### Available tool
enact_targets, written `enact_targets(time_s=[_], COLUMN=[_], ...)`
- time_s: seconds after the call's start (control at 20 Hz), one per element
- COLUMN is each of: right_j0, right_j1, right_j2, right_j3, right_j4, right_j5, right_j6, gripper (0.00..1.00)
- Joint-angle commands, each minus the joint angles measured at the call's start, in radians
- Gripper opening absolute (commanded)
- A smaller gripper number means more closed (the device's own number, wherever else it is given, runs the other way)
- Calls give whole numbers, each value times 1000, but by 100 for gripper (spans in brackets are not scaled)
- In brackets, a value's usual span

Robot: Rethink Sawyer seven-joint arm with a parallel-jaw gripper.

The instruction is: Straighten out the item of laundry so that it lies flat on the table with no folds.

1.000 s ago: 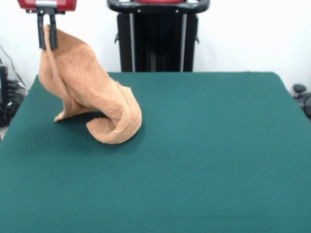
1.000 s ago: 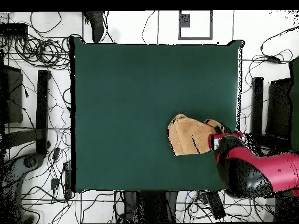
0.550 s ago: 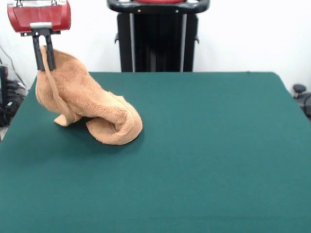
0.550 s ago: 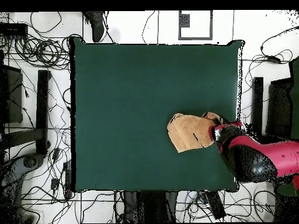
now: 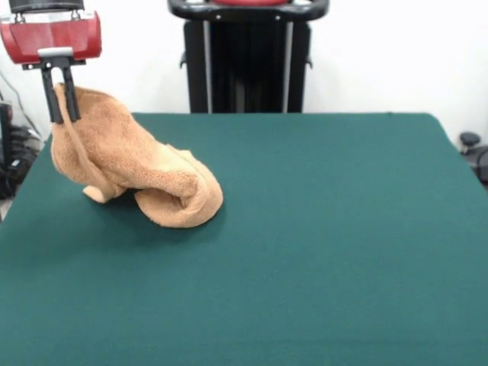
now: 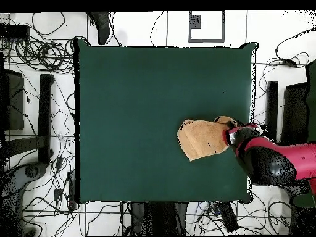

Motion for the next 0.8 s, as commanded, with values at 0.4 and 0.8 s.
enact_targets(time_s=[0.4,0.8], right_j0=[44,116], right_j1=[-56,58], right_j2=[4,-28], right_j3=[-82,-238], right_j4=[144,136], right_j5=[336,446], right_j6=[-453,-576], gripper=[0,0])
